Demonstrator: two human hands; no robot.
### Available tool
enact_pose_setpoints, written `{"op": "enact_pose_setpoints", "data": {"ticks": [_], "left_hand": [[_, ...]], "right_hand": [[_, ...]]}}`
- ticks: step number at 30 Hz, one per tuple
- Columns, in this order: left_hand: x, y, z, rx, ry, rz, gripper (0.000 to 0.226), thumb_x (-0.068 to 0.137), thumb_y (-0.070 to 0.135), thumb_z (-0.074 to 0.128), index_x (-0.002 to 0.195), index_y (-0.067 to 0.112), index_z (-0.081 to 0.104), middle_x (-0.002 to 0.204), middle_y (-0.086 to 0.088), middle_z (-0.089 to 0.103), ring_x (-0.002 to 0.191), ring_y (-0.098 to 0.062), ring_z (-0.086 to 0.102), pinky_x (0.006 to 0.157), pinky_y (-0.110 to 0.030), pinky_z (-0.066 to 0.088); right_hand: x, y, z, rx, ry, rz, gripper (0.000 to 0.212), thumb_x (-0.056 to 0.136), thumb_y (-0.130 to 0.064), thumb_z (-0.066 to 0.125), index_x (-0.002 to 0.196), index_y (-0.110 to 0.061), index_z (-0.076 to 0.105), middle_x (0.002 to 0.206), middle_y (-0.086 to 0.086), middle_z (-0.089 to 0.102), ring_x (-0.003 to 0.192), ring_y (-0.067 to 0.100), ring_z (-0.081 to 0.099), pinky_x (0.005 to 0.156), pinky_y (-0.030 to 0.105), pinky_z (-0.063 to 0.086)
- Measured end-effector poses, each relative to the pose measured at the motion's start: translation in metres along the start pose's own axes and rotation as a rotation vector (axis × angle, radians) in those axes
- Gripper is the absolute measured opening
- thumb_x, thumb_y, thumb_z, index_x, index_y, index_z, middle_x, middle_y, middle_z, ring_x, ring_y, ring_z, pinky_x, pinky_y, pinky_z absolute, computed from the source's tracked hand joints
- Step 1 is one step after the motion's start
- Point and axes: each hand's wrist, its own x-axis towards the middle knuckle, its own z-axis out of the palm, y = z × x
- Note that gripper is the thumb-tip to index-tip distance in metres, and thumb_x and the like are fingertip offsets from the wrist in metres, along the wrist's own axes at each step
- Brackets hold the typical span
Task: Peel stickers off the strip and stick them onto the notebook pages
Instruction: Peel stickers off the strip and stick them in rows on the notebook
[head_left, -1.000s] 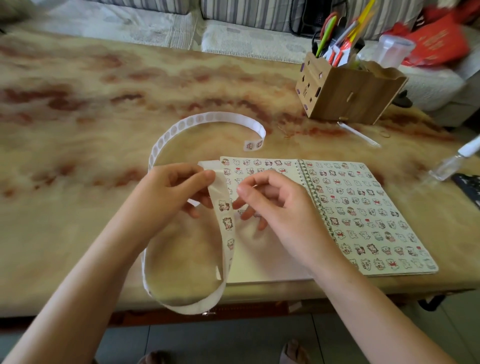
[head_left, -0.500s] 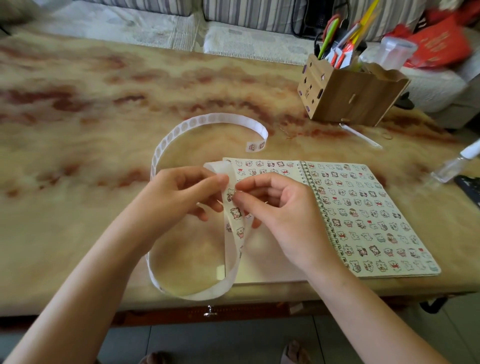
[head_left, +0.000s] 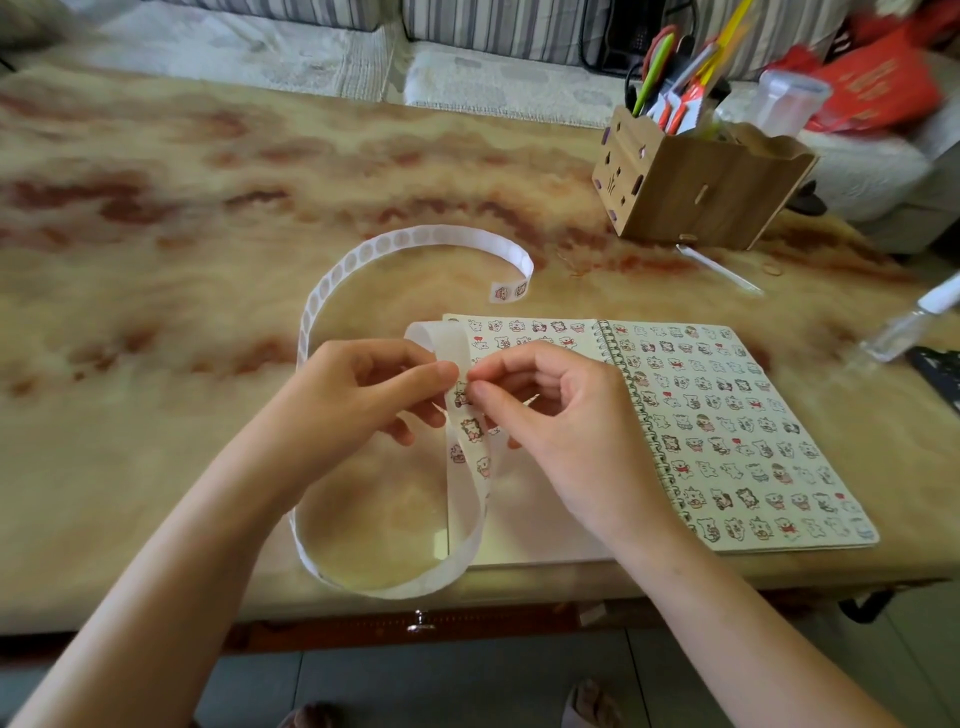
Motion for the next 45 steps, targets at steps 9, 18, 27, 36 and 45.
{"op": "enact_pose_setpoints", "data": {"ticks": [9, 18, 27, 36, 45], "left_hand": [[0.000, 0.000, 0.002, 0.023, 0.018, -0.017, 0.016, 0.086, 0.019, 0.063, 0.077, 0.011, 0.073, 0.071, 0.001, 0.074, 0.065, -0.002, 0.065, 0.056, -0.016, 0.052], [0.001, -0.004, -0.002, 0.006, 0.059, -0.102, 0.016, 0.087, 0.019, 0.064, 0.079, 0.008, 0.073, 0.072, -0.001, 0.074, 0.063, -0.005, 0.066, 0.057, -0.016, 0.055], [0.003, -0.009, -0.005, 0.091, 0.079, -0.161, 0.013, 0.088, 0.019, 0.064, 0.081, 0.015, 0.074, 0.074, 0.001, 0.075, 0.059, -0.004, 0.065, 0.057, -0.016, 0.054], [0.004, -0.010, -0.003, 0.107, 0.073, -0.144, 0.013, 0.088, 0.018, 0.063, 0.084, 0.013, 0.074, 0.075, 0.004, 0.075, 0.058, -0.001, 0.065, 0.054, -0.012, 0.052], [0.003, -0.010, -0.004, 0.114, 0.067, -0.141, 0.012, 0.088, 0.018, 0.063, 0.083, 0.016, 0.074, 0.075, 0.007, 0.075, 0.059, 0.000, 0.065, 0.055, -0.012, 0.051]], "right_hand": [[0.000, 0.001, 0.001, -0.125, -0.041, 0.017, 0.004, 0.083, -0.016, 0.072, 0.082, -0.019, 0.070, 0.075, -0.013, 0.066, 0.065, 0.001, 0.053, 0.059, 0.012, 0.040], [-0.002, -0.005, -0.001, -0.206, -0.056, -0.042, 0.006, 0.086, -0.021, 0.068, 0.083, -0.024, 0.065, 0.083, -0.014, 0.062, 0.075, 0.003, 0.052, 0.070, 0.015, 0.042], [0.009, 0.001, -0.031, -0.069, -0.163, 0.371, 0.005, 0.079, -0.018, 0.075, 0.076, -0.017, 0.071, 0.074, 0.008, 0.071, 0.060, 0.008, 0.056, 0.048, 0.018, 0.040], [0.010, 0.005, -0.031, -0.096, -0.169, 0.345, 0.006, 0.080, -0.015, 0.074, 0.076, -0.018, 0.071, 0.075, 0.002, 0.073, 0.062, 0.006, 0.060, 0.050, 0.013, 0.041], [0.010, 0.007, -0.029, -0.131, -0.236, 0.387, 0.003, 0.079, -0.009, 0.073, 0.079, -0.011, 0.072, 0.077, 0.010, 0.073, 0.055, 0.007, 0.055, 0.053, 0.016, 0.042]]}}
